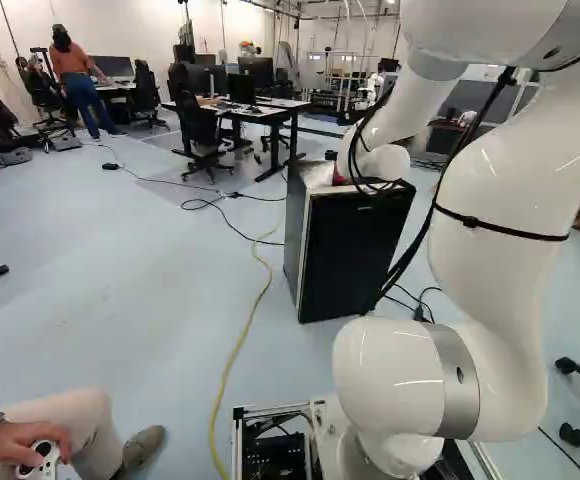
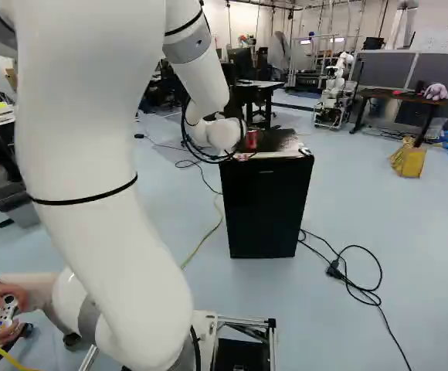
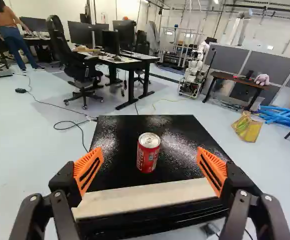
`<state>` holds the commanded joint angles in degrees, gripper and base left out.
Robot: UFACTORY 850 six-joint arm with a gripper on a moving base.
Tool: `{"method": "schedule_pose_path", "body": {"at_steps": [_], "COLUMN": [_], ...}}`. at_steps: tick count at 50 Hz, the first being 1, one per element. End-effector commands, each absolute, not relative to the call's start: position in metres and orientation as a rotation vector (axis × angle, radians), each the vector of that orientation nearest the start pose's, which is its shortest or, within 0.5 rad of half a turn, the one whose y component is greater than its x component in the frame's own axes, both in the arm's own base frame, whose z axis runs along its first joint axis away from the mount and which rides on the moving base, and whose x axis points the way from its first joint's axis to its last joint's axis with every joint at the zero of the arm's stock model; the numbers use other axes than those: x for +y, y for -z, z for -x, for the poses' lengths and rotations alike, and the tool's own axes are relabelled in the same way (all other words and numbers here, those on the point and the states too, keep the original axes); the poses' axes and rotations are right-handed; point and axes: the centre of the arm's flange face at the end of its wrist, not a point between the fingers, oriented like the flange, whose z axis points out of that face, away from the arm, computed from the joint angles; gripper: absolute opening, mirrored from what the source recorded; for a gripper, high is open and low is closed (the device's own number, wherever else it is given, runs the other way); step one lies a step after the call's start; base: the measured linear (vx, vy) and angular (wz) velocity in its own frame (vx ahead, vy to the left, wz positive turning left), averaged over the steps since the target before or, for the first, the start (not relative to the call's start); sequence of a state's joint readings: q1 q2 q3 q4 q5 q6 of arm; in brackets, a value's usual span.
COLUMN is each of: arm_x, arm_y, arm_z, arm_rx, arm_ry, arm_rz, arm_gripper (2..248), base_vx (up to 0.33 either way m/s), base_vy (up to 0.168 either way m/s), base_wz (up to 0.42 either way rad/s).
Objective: Grab a drink from the fridge
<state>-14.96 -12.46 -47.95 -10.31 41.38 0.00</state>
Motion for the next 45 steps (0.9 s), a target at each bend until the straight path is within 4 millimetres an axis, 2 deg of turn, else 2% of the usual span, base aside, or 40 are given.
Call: {"method": "schedule_pose_path", "body": {"at_steps": [30,45], "arm_x": [-0.131,-0.136], "arm_y": [-0.455,-0.444], "arm_z": [-0.569,-0.584], "arm_rx": [0.221,0.323], "arm_ry": [1.953,1.891], "arm_rz": [2.625,2.652], "arm_gripper": [247,247], "base_vx": [0.000,0.000], "base_vy": [0.000,0.000], "base_wz": [0.000,0.000]}}
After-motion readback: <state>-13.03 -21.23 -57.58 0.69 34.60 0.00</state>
